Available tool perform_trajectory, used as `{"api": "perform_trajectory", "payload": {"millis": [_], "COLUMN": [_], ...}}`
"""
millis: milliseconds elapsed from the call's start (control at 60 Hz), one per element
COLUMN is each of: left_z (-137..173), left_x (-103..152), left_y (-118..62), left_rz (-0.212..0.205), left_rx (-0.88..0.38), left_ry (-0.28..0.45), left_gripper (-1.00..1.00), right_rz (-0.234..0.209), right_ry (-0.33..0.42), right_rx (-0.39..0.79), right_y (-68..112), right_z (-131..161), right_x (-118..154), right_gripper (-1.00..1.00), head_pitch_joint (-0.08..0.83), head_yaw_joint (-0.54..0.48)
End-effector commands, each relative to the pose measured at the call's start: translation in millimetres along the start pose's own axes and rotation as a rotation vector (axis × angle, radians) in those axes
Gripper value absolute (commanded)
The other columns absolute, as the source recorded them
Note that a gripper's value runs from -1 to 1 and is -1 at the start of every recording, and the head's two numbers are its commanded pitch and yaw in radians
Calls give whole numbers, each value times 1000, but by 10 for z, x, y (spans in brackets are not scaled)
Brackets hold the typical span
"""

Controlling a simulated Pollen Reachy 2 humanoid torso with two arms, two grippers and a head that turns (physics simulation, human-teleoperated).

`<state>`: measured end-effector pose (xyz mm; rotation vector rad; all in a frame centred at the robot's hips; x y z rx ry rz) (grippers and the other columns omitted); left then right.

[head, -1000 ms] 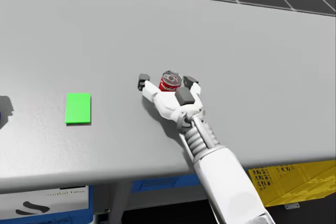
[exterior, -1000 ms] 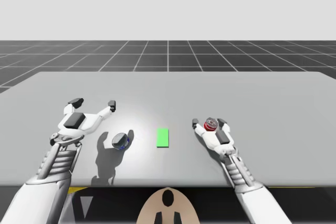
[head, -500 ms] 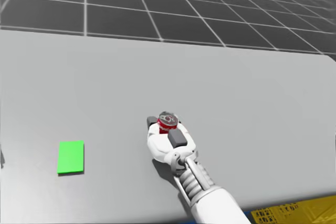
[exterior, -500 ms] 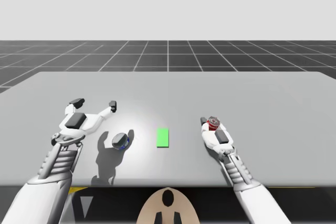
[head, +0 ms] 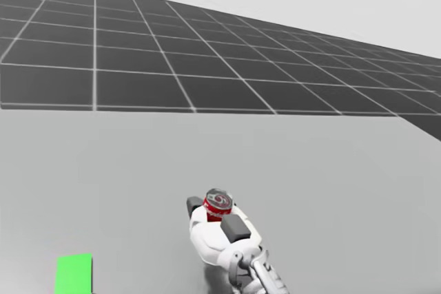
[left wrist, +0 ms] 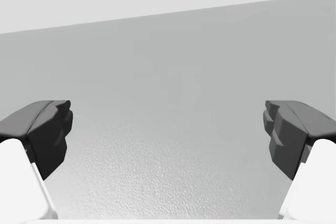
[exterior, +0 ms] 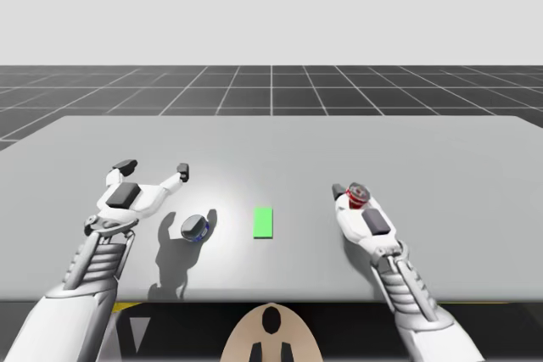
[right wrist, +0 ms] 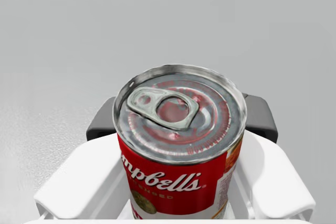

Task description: Look at the card. If it is red, pick the object on the left. If it is green, pick the object on the right.

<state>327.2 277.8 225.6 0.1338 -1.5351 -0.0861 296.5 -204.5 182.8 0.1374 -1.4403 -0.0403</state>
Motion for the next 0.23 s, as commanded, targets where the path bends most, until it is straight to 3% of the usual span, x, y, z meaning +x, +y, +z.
{"api": "perform_trajectory", "payload": {"millis": [17,233], "left_z": [-2,-15], "left_x": [2,-5], "left_y": [8,9], "left_rz": [2,6], "left_rx": [3,2], "left_ry": [1,8], "left_gripper": [-1000,-1000], "right_rz": [-4,68], "right_ry": [-170,-403], "right_rx": [46,73], "right_y": [194,357], "right_z": [136,527], "right_x": [761,1476], "right_gripper": [992,1000], "head_pitch_joint": [345,328], "head_yaw_joint": [-387,-392]}}
